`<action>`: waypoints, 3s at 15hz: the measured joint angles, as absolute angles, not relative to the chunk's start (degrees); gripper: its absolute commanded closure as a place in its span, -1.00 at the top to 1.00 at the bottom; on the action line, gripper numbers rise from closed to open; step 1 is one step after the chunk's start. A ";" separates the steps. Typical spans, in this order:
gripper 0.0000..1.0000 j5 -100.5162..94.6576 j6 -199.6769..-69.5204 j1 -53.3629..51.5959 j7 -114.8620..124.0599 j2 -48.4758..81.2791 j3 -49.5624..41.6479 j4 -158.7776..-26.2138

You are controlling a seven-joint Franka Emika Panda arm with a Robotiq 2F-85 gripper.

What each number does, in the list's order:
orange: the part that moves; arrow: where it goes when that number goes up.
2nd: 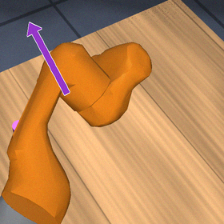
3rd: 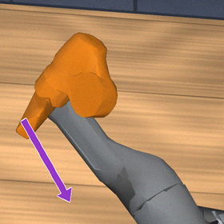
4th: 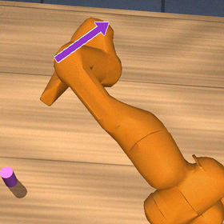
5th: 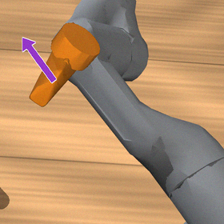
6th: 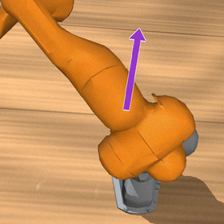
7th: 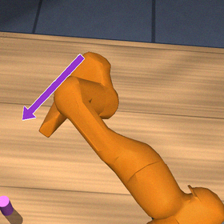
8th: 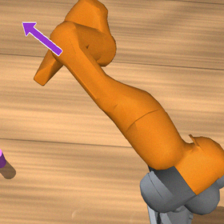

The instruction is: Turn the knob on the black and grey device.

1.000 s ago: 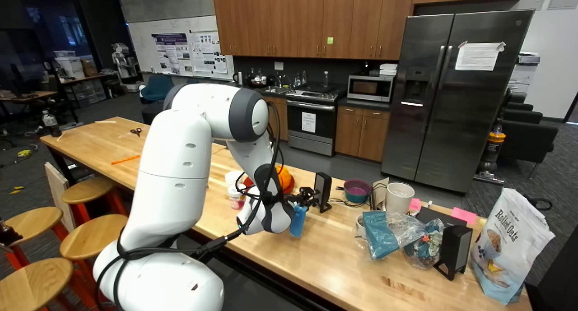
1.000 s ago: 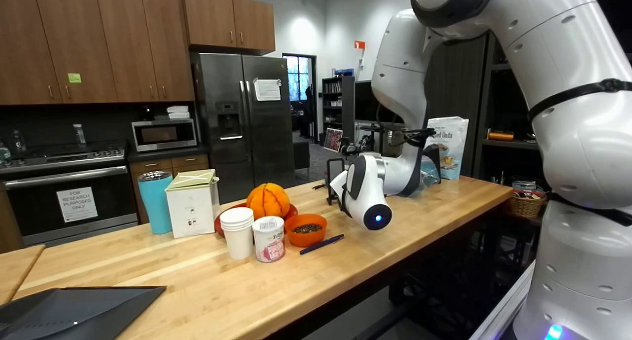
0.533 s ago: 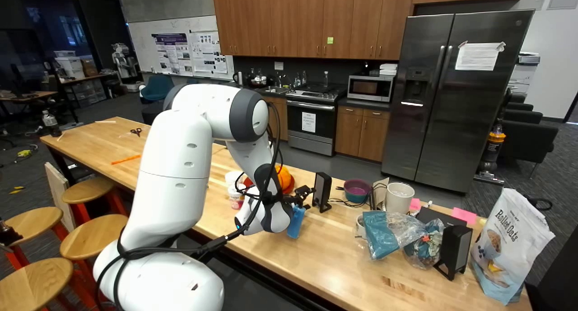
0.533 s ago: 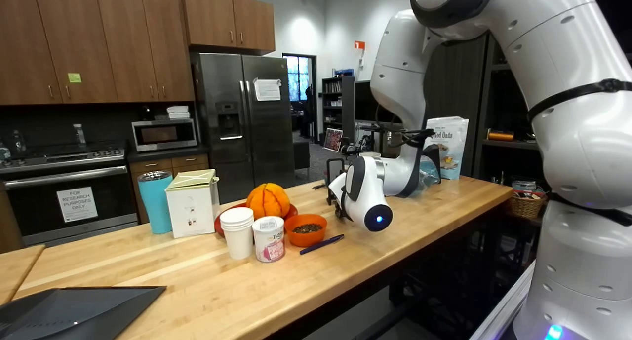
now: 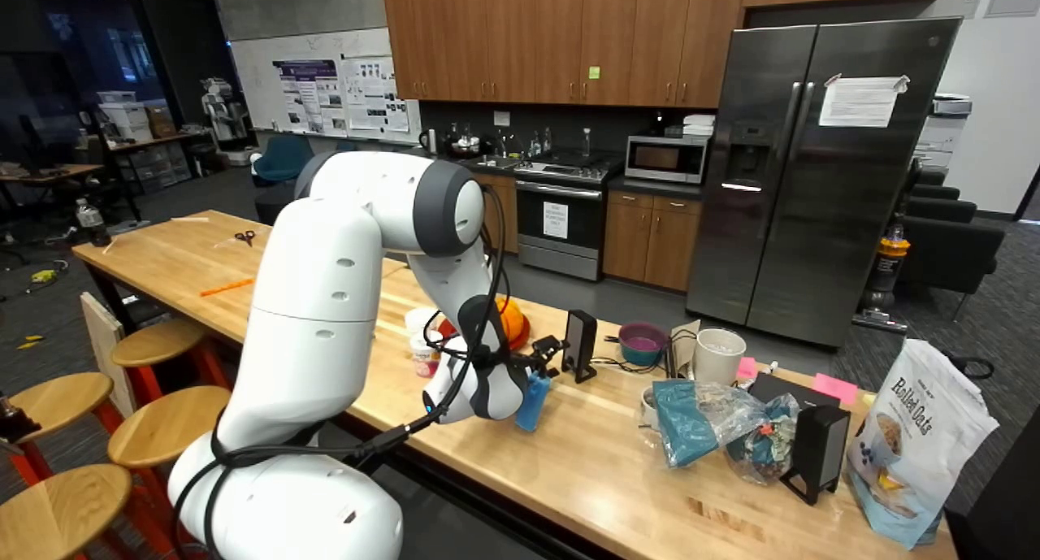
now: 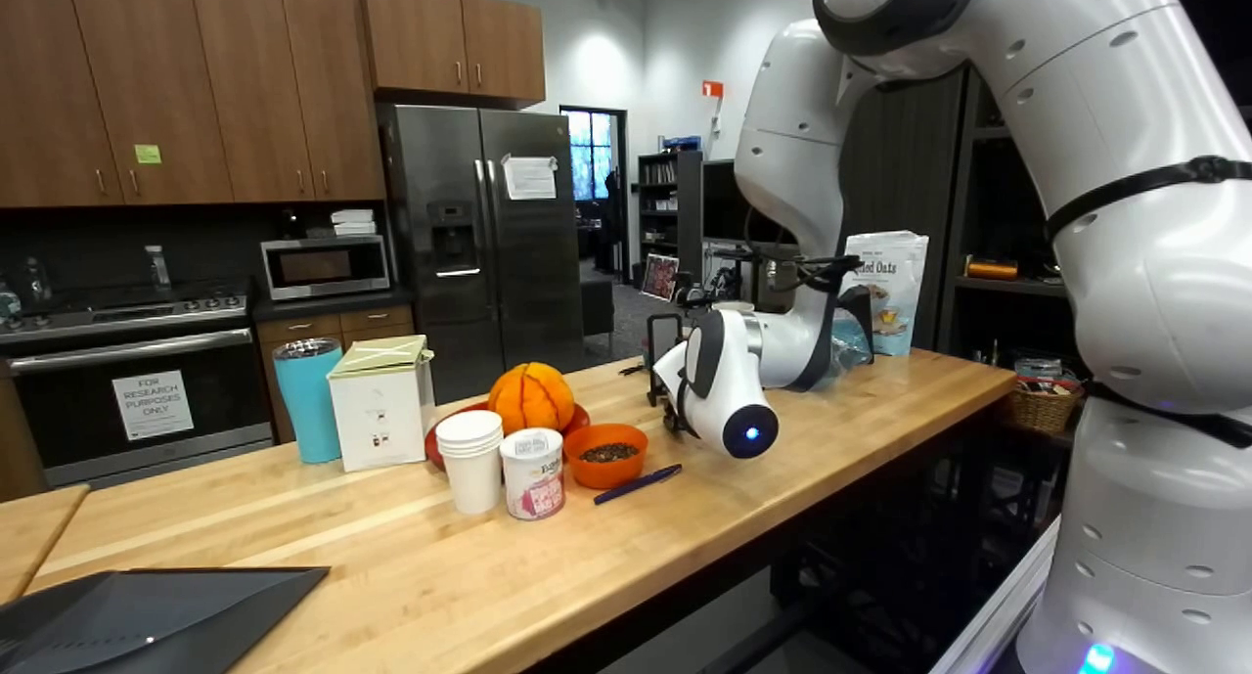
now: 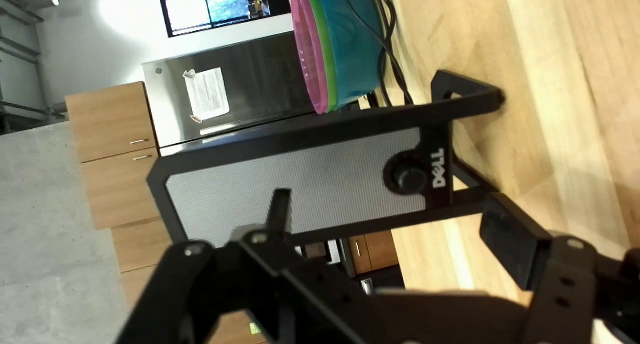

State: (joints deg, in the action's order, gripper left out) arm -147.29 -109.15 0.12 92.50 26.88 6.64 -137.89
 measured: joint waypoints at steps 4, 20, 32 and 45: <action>0.67 -147.12 -109.14 0.82 92.60 26.88 6.43 -137.78; 0.97 -147.52 -109.32 1.95 92.46 26.92 5.78 -136.86; -0.37 -149.01 -111.15 -1.43 92.03 27.04 4.50 -135.04; 0.84 -149.01 -111.71 -4.45 92.03 28.44 1.61 -134.38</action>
State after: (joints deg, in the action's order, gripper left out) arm -149.01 -111.71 -4.45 92.03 28.44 1.61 -134.38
